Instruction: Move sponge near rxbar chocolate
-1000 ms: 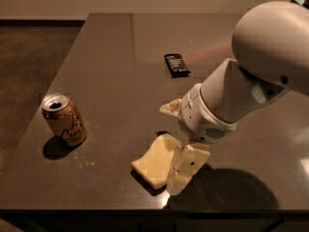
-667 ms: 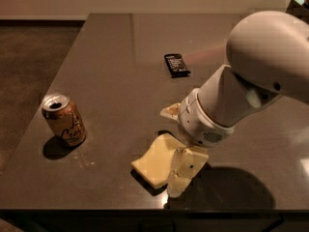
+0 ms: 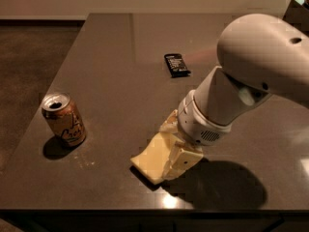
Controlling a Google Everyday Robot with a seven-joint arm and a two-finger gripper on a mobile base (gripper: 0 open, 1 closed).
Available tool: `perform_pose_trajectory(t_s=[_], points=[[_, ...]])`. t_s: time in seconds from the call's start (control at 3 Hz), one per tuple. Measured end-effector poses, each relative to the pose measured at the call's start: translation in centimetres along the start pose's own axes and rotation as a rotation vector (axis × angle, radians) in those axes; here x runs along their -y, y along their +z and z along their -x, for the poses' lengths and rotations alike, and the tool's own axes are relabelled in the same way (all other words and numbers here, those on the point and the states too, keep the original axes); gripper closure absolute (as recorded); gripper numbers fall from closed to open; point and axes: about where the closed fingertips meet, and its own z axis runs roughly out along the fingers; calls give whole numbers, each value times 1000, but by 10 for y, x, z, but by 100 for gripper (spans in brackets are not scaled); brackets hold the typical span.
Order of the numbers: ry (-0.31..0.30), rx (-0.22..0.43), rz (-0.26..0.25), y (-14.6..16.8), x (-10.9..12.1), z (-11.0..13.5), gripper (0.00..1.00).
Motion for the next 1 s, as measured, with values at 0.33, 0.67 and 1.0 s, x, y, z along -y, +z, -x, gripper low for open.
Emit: perform_pose_trajectory(t_s=[0.33,0.67,1.0], points=[[12,-18,-2,-13,8,1,65],[52,-4,-48,-53,46,0,96],[98,-2,-93,-76,91,-10,100]])
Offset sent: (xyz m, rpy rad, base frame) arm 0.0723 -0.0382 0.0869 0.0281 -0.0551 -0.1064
